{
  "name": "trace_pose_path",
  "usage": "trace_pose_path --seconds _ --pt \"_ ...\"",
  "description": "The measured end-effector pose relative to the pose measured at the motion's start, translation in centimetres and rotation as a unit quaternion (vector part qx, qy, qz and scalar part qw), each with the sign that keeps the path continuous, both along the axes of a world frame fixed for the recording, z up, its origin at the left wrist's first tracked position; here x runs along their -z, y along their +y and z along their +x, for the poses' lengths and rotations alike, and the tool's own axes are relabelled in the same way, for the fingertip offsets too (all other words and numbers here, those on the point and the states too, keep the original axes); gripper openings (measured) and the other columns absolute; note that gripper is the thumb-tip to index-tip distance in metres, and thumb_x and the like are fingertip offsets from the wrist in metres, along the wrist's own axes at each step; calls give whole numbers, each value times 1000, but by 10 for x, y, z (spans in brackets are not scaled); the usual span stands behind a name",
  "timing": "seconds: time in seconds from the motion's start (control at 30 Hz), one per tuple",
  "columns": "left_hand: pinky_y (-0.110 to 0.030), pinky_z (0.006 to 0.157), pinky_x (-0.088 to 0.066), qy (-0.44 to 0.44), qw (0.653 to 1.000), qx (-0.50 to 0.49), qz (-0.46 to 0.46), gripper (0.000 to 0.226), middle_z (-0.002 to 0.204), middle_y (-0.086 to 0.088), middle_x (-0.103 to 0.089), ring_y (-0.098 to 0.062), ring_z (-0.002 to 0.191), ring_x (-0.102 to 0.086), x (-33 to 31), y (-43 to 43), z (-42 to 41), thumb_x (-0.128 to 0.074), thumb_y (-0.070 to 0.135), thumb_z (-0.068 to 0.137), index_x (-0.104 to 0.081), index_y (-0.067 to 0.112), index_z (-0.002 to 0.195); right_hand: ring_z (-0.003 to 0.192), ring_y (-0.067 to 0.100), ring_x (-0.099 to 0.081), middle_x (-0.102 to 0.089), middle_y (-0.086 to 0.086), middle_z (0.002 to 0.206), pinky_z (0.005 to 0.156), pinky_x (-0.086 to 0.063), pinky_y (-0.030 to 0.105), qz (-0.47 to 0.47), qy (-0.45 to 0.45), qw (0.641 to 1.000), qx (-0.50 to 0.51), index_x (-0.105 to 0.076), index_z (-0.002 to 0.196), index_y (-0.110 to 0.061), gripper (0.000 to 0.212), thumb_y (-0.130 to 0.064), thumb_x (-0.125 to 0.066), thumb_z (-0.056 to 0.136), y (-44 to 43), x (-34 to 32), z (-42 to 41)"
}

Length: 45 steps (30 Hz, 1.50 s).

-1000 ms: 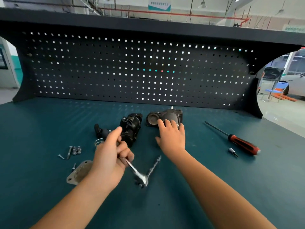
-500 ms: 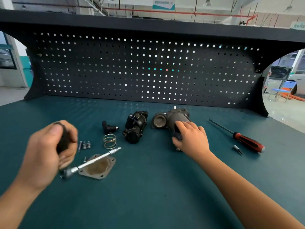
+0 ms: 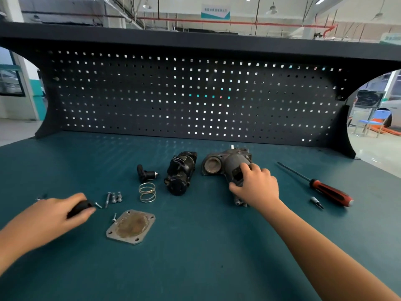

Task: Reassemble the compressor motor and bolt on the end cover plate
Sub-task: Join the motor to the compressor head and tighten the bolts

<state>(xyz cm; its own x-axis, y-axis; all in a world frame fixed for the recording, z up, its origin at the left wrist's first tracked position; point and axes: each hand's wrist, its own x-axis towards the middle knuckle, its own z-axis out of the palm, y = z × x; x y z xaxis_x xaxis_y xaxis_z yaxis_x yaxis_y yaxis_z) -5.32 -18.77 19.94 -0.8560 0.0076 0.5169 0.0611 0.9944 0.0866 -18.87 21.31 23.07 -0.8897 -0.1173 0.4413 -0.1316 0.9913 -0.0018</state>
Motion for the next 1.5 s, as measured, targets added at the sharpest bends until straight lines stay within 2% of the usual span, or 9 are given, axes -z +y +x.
trace_pose_path --seconds 0.1,0.33,0.57,0.67,0.77,0.93,1.07,1.17,1.5 --pt "-22 36 -35 -23 999 -26 -20 32 47 15 -45 1 38 -46 10 -7 -8 -70 39 76 -38 42 73 103 31 -51 -53 5 120 72 -35 33 4 9 1000 1 -45 118 -16 48 -51 -47 86 -2 0 0" --pt "-37 75 -49 -92 991 19 95 30 94 19 -51 -9 84 -59 12 -1 -11 -74 25 77 -51 42 83 101 29 -52 -53 2 120 70 -33 31 30 38 999 4 -46 118 -18 48 -55 -43 87 5 5 11" --pt "-32 74 -46 -76 989 27 121 40 91 21 -56 -9 85 -60 15 -3 -11 -77 24 73 -51 52 83 102 30 -55 -56 7 125 74 -42 32 49 57 997 1 -52 119 -16 54 -56 -48 85 15 8 46" --pt "-34 74 -46 -22 992 32 117 31 93 23 -52 -13 83 -58 10 8 -10 -75 20 74 -57 42 83 72 39 -63 -67 20 97 57 -49 38 27 69 996 -41 -67 94 -1 50 -40 -79 65 17 5 68" --pt "-36 76 -44 25 993 44 107 16 94 21 -52 -15 87 -56 -2 24 -15 -72 12 78 -68 24 88 54 38 -61 -68 22 81 43 -47 37 17 104 993 -47 -69 80 1 51 -35 -89 49 19 6 85" --pt "-28 80 -37 4 990 64 127 14 106 4 -57 -14 97 -52 -19 68 -44 -62 10 87 -69 13 99 58 36 -64 -70 20 87 44 -50 36 17 112 993 -36 -71 84 -1 55 -39 -89 47 22 8 101" --pt "-36 99 -39 -111 987 47 107 29 129 -1 -53 -19 120 -48 -25 105 -82 -57 22 91 -62 14 119 63 35 -65 -71 18 90 47 -51 37 12 106 993 -43 -72 87 -4 55 -42 -87 51 23 8 103" --pt "-41 97 -42 -188 981 7 43 31 130 -1 -54 -21 121 -48 -23 125 -101 -54 26 92 -60 16 121 66 35 -65 -71 17 91 49 -52 37 7 110 993 -48 -72 88 -5 54 -44 -86 53 25 9 103" --pt "-32 91 -44 -136 990 -22 33 45 137 -2 -47 -22 120 -49 -14 115 -95 -59 19 88 -50 20 132 75 39 -66 -70 19 98 62 -54 45 5 109 993 -44 -72 95 -4 56 -44 -84 58 28 10 102"
